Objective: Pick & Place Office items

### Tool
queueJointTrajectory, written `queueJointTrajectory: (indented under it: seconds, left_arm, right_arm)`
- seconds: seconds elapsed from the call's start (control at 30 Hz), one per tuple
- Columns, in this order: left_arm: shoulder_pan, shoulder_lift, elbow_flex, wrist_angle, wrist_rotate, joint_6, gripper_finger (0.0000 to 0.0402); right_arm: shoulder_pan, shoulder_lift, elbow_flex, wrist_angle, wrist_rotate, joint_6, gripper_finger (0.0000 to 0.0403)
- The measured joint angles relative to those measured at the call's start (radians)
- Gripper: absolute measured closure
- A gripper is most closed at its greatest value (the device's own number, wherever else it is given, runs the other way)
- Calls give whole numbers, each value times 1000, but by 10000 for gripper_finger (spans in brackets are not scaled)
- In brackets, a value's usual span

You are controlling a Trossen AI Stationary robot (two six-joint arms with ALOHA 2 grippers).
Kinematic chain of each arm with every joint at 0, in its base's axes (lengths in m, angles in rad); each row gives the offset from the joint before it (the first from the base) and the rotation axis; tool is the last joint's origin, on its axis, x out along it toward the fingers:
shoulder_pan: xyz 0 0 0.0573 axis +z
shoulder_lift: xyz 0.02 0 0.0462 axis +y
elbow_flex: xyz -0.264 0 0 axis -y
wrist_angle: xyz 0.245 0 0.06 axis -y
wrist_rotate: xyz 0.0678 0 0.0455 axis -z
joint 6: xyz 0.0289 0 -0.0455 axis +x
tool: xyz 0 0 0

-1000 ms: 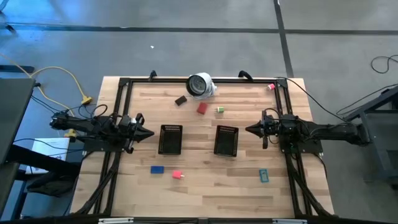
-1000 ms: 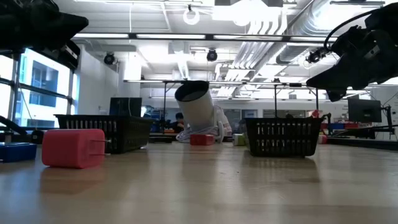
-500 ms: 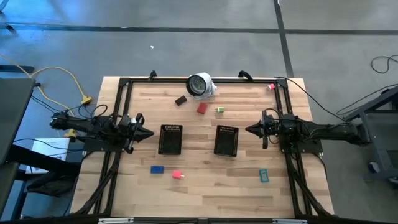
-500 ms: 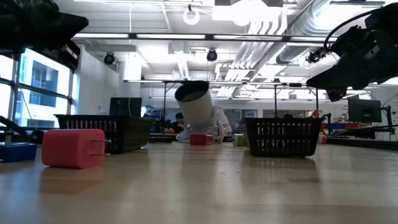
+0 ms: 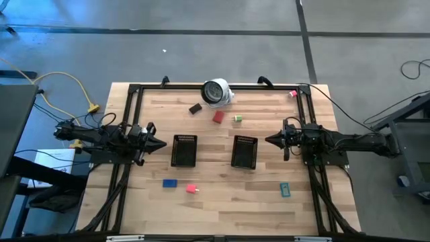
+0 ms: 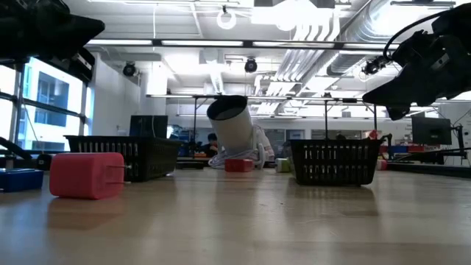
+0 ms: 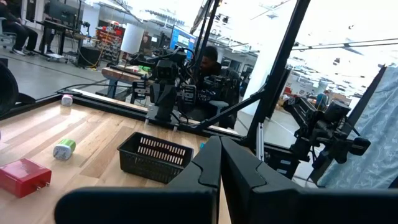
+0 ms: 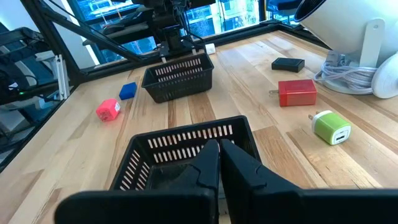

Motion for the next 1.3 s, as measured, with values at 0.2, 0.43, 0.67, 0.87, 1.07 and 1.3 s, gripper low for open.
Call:
queueJointTrajectory:
  seconds: [0.2,0.43,0.67,0.87,1.07,1.3]
  left_arm:
    - [1,0,0,80,-31,0,401]
    - [1,0,0,146,-32,0,401]
    - [1,0,0,169,-32,-14,401]
    - [1,58,0,129,-68,-17,401]
    - [1,231,0,133,-247,-18,401]
    - [1,435,0,311,-294,62,401]
  right_arm:
    - [0,0,0,0,0,0,400]
    - [0,0,0,0,0,0,400]
    - [0,0,0,0,38,-123,400]
    - [0,0,0,8,47,-103,400]
    - [0,0,0,127,55,83,400]
    - [0,76,0,483,23,55,400]
